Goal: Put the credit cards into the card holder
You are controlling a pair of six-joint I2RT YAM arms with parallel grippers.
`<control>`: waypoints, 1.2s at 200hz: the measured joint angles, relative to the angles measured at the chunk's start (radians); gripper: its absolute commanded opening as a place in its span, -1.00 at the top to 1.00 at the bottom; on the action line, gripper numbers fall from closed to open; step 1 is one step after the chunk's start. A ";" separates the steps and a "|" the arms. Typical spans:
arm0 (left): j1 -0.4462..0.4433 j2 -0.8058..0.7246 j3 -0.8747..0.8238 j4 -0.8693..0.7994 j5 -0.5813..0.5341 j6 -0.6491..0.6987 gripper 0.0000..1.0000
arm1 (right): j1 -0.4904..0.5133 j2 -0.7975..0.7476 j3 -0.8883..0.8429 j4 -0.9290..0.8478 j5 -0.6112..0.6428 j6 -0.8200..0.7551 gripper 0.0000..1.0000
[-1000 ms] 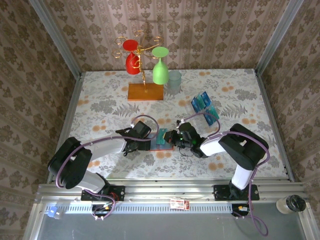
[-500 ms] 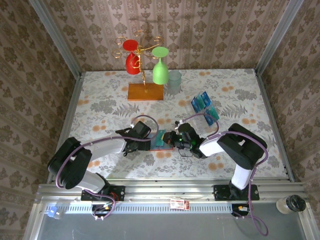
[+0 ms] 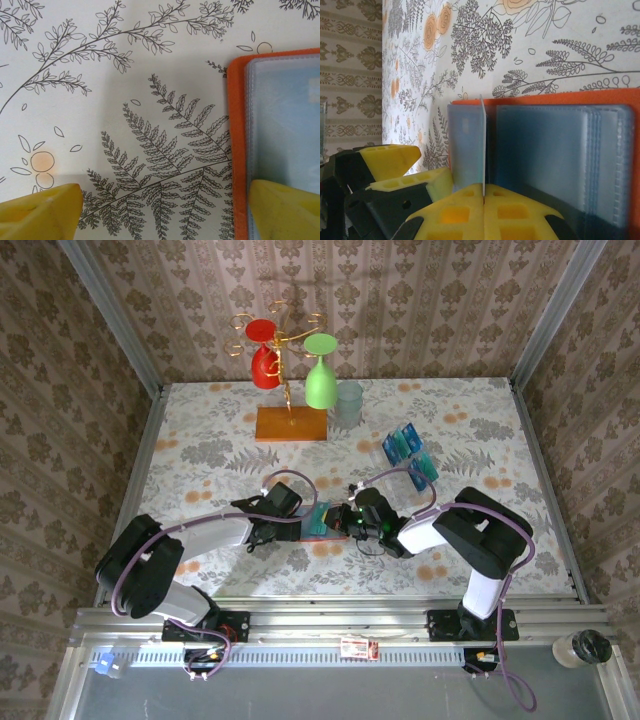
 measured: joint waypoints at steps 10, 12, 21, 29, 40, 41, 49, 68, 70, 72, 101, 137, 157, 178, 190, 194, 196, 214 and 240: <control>0.000 0.000 0.000 0.000 0.000 0.000 -0.75 | 0.001 0.000 -0.001 -0.005 0.000 0.002 1.00; 0.000 0.000 0.000 0.000 0.000 0.000 -0.75 | 0.001 -0.001 -0.001 -0.006 0.000 0.002 1.00; 0.000 0.000 0.000 0.000 0.000 0.000 -0.75 | 0.001 -0.002 -0.001 -0.016 0.000 0.003 1.00; 0.000 0.000 0.000 0.000 0.000 0.000 -0.75 | 0.001 -0.004 -0.001 -0.025 0.000 0.005 1.00; 0.000 0.000 0.000 0.000 0.000 0.000 -0.75 | 0.001 -0.008 -0.001 -0.035 0.000 0.006 1.00; 0.000 -0.001 0.000 0.000 0.000 0.000 -0.75 | 0.001 -0.008 -0.001 -0.036 0.000 0.006 1.00; 0.000 -0.001 0.000 0.000 0.000 0.000 -0.75 | 0.002 -0.014 -0.001 -0.047 0.000 0.009 1.00; 0.000 -0.001 0.000 0.000 0.000 -0.002 -0.75 | 0.005 -0.026 -0.001 -0.071 0.002 0.013 1.00; 0.000 -0.001 0.000 0.000 0.000 -0.002 -0.75 | 0.005 -0.027 -0.001 -0.074 0.002 0.013 1.00; 0.000 -0.001 0.000 0.000 0.000 -0.002 -0.75 | 0.006 -0.028 -0.001 -0.075 0.002 0.013 1.00; 0.000 -0.001 0.000 0.000 0.000 -0.003 -0.75 | 0.006 -0.037 0.001 -0.108 0.003 0.014 1.00; 0.000 -0.001 -0.002 0.000 -0.002 -0.004 -0.75 | 0.006 -0.037 0.026 -0.156 -0.001 0.013 1.00; 0.000 -0.001 -0.002 0.000 -0.002 -0.007 -0.75 | 0.006 -0.036 0.045 -0.184 -0.006 0.012 1.00; 0.000 -0.001 -0.003 0.001 -0.002 -0.007 -0.75 | 0.006 -0.036 0.059 -0.208 -0.013 0.012 1.00; 0.000 -0.001 -0.003 0.001 -0.002 -0.008 -0.75 | 0.006 -0.035 0.064 -0.215 -0.019 0.012 1.00; 0.000 -0.001 -0.003 0.001 -0.002 -0.008 -0.75 | 0.006 -0.034 0.065 -0.218 -0.021 0.012 1.00; 0.000 -0.001 -0.003 0.001 -0.002 -0.008 -0.75 | 0.006 -0.034 0.066 -0.219 -0.021 0.012 1.00; 0.000 -0.001 -0.003 0.001 -0.002 -0.011 -0.75 | 0.006 -0.025 0.075 -0.227 -0.029 0.012 1.00; 0.000 -0.002 -0.004 0.004 -0.002 -0.011 -0.75 | 0.006 -0.006 0.094 -0.237 -0.045 0.008 1.00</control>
